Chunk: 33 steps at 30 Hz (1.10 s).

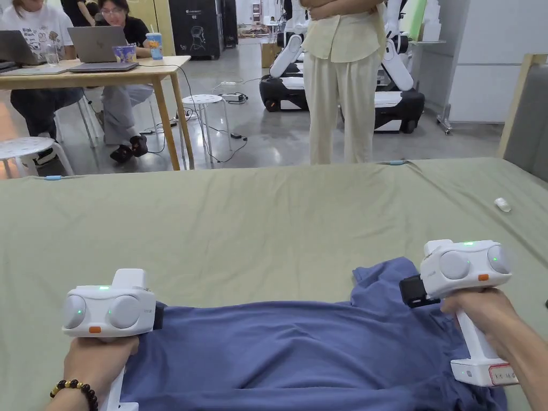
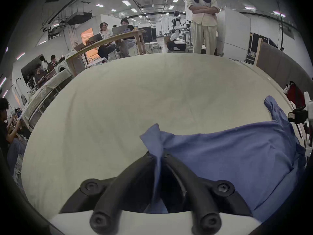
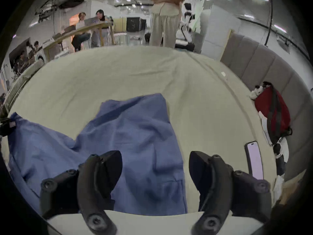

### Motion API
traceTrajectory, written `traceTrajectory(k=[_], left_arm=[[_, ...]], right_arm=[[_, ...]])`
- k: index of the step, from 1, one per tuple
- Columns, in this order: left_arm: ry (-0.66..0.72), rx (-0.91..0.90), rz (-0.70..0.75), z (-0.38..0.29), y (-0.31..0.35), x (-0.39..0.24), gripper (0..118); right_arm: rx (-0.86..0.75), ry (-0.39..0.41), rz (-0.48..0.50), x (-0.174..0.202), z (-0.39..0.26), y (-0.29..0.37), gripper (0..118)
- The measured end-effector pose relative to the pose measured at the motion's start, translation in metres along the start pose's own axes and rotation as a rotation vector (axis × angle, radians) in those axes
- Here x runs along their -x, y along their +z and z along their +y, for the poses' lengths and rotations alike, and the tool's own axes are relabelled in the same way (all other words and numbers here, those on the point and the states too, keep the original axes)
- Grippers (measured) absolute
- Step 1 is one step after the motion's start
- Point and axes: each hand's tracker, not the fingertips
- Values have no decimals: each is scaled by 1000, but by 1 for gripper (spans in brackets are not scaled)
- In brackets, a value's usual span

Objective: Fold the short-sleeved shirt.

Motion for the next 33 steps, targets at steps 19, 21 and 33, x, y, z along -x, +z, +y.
traceTrajectory(k=[19, 21, 33], left_arm=[[-19, -86, 9, -15, 65, 8, 0], [-37, -107, 25, -26, 84, 9, 0], [-13, -117, 29, -134, 178, 29, 0]], right_arm=[[-141, 70, -82, 21, -37, 71, 3], [-171, 104, -95, 25, -53, 98, 3], [-238, 95, -83, 29, -194, 197, 3]])
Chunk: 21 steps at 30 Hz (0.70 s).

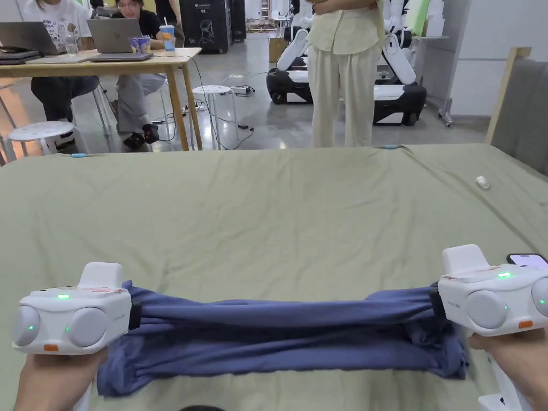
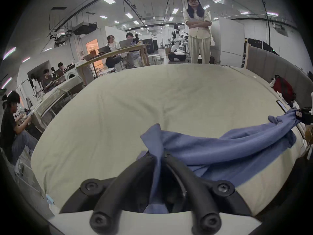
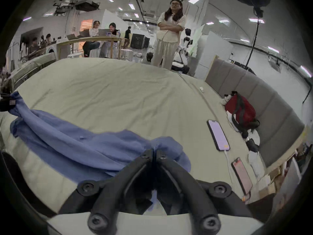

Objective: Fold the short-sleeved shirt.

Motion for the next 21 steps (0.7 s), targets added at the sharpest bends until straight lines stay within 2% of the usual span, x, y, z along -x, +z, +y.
traceTrajectory(k=[5, 10, 15, 17, 18, 19, 20, 21], left_arm=[[-5, 53, -10, -41, 7, -4, 1], [-30, 124, 32, -70, -24, -16, 0], [-36, 108, 71, -68, -26, -23, 1], [-25, 100, 69, -67, -25, -19, 6], [-22, 96, 76, -67, -23, -18, 18], [-21, 83, 93, -66, -20, -16, 38], [-23, 68, 125, -65, -17, -13, 66], [-14, 42, 151, -63, -13, -8, 104]], right_arm=[[93, 5, 15, 6, -44, -1, 3], [167, -6, 12, 20, -64, -37, 3], [172, -17, -9, 21, -64, -36, 3], [168, -31, -4, 18, -63, -30, 4], [156, -36, -1, 17, -63, -26, 11], [130, -34, -29, 17, -63, -19, 21], [108, -28, -70, 15, -63, -13, 43], [94, -35, -82, 13, -62, -6, 84]])
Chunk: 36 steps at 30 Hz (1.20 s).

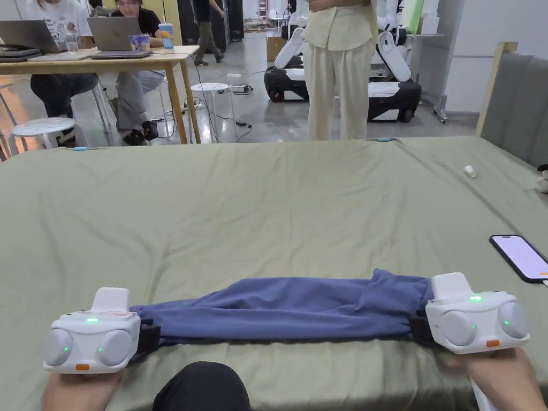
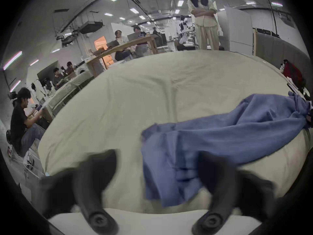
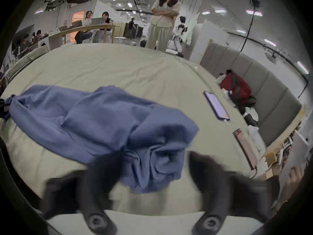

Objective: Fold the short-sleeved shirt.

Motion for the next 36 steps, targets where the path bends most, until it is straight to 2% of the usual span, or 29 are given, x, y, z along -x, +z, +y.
traceTrajectory(k=[1, 2, 5, 6, 7, 8, 9, 10, 16, 17, 18, 19, 22, 23, 26, 31, 36], left_arm=[[13, -13, -13, 0, 8, 5, 118], [55, -60, -70, 2, 20, 11, 115], [78, -75, -75, 11, 38, 21, 113], [78, -80, -77, 13, 42, 22, 95], [83, -95, -84, 14, 47, 23, 67], [80, -104, -89, 16, 50, 24, 24], [76, -102, -92, 17, 51, 21, 1], [76, -100, -106, 17, 50, 20, 0], [91, -76, -185, 21, 43, 22, 0], [120, -71, -214, 20, 42, 27, 4], [170, -69, -242, 22, 41, 35, 31], [190, -66, -271, 23, 40, 42, 64], [271, -5, -432, 24, 27, 68, 94], [316, 8, -474, 23, 23, 76, 117], [375, -19, -584, 17, 6, 95, 116], [423, 61, -809, 8, -28, 97, 116], [421, 128, -835, -1, -64, 82, 117]], right_arm=[[-8, -8, 20, -4, 1, 9, 111], [-50, -30, 50, -6, 2, 20, 118], [-121, -39, 84, -2, 12, 38, 111], [-142, -27, 98, 2, 14, 41, 97], [-159, -14, 113, 7, 12, 49, 77], [-168, -13, 111, 13, 13, 51, 43], [-174, -12, 106, 20, 15, 49, 5], [-183, -13, 111, 26, 17, 46, 0], [-178, 28, 170, 53, 22, 48, 0], [-178, 36, 174, 56, 23, 48, 0], [-179, 37, 182, 58, 24, 47, 0], [-182, 40, 187, 58, 24, 52, 0], [-180, 55, 188, 63, 26, 51, 0], [-180, 58, 190, 61, 27, 49, 0], [-175, 63, 196, 64, 27, 47, 0], [-165, 67, 202, 68, 26, 50, 0], [-167, 79, 198, 75, 30, 49, 0]])
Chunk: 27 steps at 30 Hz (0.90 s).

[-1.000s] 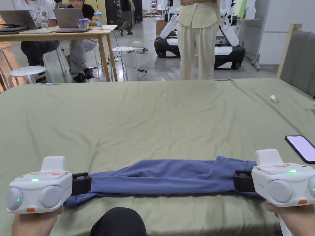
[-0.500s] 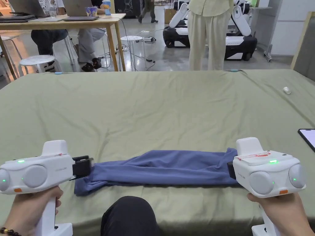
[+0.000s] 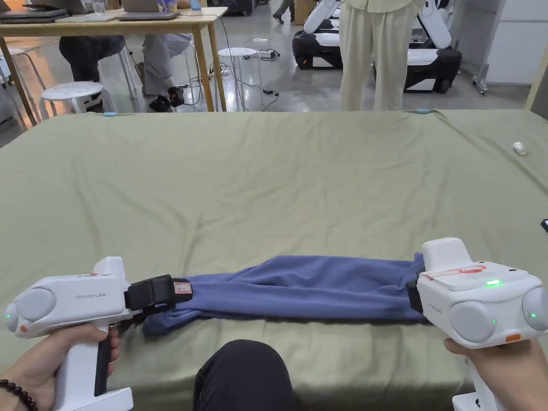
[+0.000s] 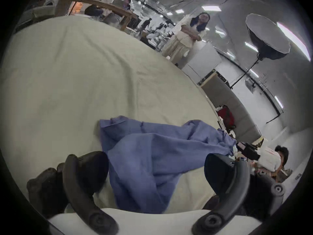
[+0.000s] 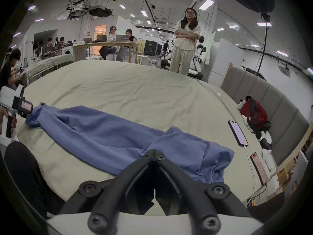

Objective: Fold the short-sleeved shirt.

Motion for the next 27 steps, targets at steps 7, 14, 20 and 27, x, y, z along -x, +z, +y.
traceTrajectory(k=[7, 14, 20, 27], left_arm=[[39, -33, -60, 6, -16, -7, 82], [4, 31, -50, 7, -35, -1, 20], [-41, 7, -46, 12, -28, -4, 16], [-32, -36, -27, 14, -11, -4, 14]], right_arm=[[0, 16, 28, 13, 7, -12, 0], [13, 31, 49, 25, 5, -25, 0], [24, 38, 42, 23, 5, -21, 0], [24, 30, 26, 14, 5, -18, 0]])
